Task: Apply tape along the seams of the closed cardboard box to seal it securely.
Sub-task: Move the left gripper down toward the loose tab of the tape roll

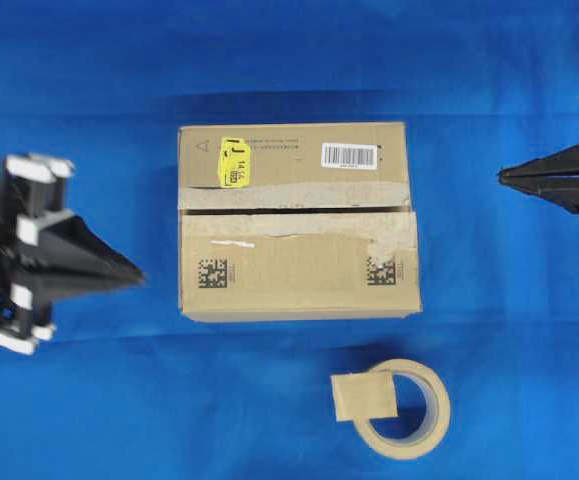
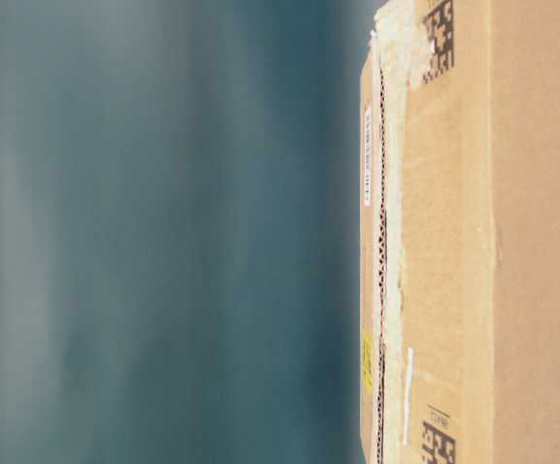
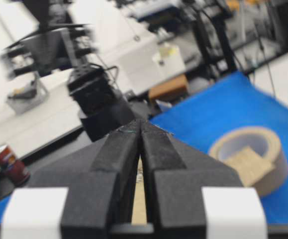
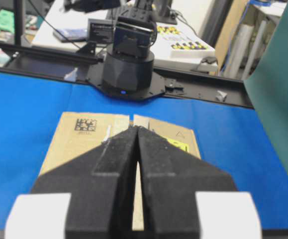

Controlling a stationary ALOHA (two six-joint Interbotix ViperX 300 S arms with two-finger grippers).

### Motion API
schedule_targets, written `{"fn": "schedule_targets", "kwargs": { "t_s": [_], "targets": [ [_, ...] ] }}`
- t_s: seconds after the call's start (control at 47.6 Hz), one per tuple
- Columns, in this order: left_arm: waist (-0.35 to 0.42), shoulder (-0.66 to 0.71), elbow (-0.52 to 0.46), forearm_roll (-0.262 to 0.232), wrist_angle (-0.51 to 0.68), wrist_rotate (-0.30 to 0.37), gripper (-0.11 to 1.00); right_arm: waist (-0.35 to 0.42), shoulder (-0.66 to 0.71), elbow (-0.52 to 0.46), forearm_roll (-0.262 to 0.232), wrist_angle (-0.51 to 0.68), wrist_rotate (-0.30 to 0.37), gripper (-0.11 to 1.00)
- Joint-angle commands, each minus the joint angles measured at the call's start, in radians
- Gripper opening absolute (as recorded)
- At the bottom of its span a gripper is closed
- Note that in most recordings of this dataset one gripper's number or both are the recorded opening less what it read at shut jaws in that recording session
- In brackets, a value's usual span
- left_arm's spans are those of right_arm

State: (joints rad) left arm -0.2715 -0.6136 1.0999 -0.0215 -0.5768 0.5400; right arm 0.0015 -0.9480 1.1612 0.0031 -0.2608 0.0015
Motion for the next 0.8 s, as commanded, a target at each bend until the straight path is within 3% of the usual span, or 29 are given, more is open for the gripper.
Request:
{"fn": "schedule_targets", "kwargs": {
  "t_s": [0.0, 0.126, 0.273, 0.315, 0.546, 0.777],
  "targets": [
    [-0.02, 0.06, -0.055, 0.0, -0.011, 0.055, 0.02, 0.0, 0.005, -0.029, 0.002, -0.015, 0.0, -0.01],
    [-0.041, 0.178, -0.118, -0.002, -0.003, 0.164, 0.19, 0.0, 0.005, -0.034, 0.002, -0.018, 0.0, -0.01],
    [-0.063, 0.321, -0.206, -0.002, 0.043, 0.29, 0.6, 0.0, 0.005, -0.037, 0.002, -0.018, -0.002, -0.01],
    [-0.064, 0.357, -0.229, -0.002, 0.061, 0.334, 0.66, 0.002, 0.005, -0.038, 0.002, -0.018, -0.002, -0.01],
    [-0.086, 0.575, -0.379, -0.014, 0.133, 0.534, 0.59, 0.002, 0.005, -0.038, 0.002, -0.014, -0.005, -0.01],
    [-0.095, 0.715, -0.497, -0.015, 0.225, 0.6, 0.58, 0.0, 0.005, -0.037, 0.002, -0.014, -0.008, -0.01]
  ]
}}
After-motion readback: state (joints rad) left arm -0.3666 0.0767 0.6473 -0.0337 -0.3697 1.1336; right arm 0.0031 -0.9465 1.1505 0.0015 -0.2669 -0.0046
